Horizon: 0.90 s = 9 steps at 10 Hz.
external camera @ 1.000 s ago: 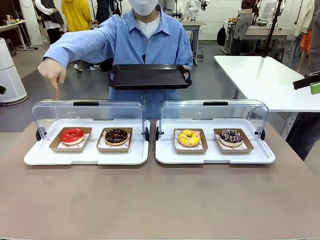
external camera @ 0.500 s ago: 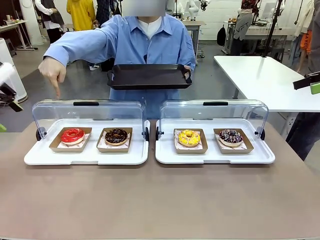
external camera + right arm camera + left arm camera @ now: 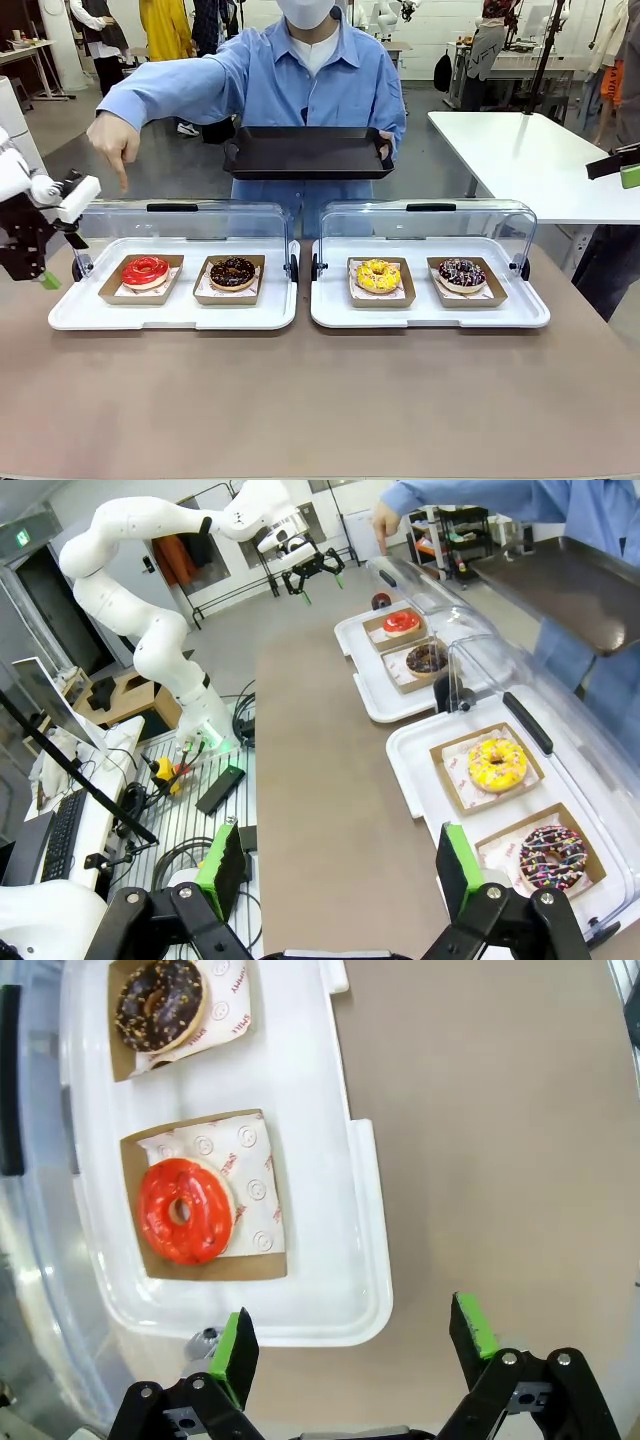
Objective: Provide the desired donut to the person.
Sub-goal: Pick up and lift the Paper togo box containing the Donut pointed at by the person.
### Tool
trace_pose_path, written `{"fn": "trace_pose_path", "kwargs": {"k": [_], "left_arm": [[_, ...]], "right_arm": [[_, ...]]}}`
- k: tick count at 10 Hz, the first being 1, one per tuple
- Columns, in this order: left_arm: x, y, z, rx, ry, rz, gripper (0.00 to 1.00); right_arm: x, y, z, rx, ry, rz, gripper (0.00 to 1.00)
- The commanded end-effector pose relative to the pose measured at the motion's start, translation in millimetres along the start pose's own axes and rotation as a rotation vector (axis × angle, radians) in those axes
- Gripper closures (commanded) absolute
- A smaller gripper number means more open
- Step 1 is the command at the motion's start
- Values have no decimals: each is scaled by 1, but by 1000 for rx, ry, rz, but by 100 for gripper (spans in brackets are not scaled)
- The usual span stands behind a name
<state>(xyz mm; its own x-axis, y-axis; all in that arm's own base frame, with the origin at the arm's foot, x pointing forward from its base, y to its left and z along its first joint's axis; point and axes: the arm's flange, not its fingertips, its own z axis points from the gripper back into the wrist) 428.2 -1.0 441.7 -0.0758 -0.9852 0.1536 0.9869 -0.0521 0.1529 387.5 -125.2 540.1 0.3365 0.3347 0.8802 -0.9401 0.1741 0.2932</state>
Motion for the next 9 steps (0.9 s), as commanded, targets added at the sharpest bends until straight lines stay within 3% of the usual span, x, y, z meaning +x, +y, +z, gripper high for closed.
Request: {"fn": "trace_pose_path", "kwargs": {"k": [1, 3, 4, 9], "left_arm": [[7, 21, -13, -12, 43, 20, 0], [10, 27, -32, -27, 33, 34, 0], [7, 31, -32, -55, -18, 53, 0], [9, 20, -29, -33, 17, 14, 0]], "right_arm": [[0, 0, 0, 4, -5, 1, 0], [0, 0, 0, 4, -5, 1, 0], [0, 0, 0, 4, -5, 1, 0], [0, 0, 0, 4, -5, 1, 0]]}}
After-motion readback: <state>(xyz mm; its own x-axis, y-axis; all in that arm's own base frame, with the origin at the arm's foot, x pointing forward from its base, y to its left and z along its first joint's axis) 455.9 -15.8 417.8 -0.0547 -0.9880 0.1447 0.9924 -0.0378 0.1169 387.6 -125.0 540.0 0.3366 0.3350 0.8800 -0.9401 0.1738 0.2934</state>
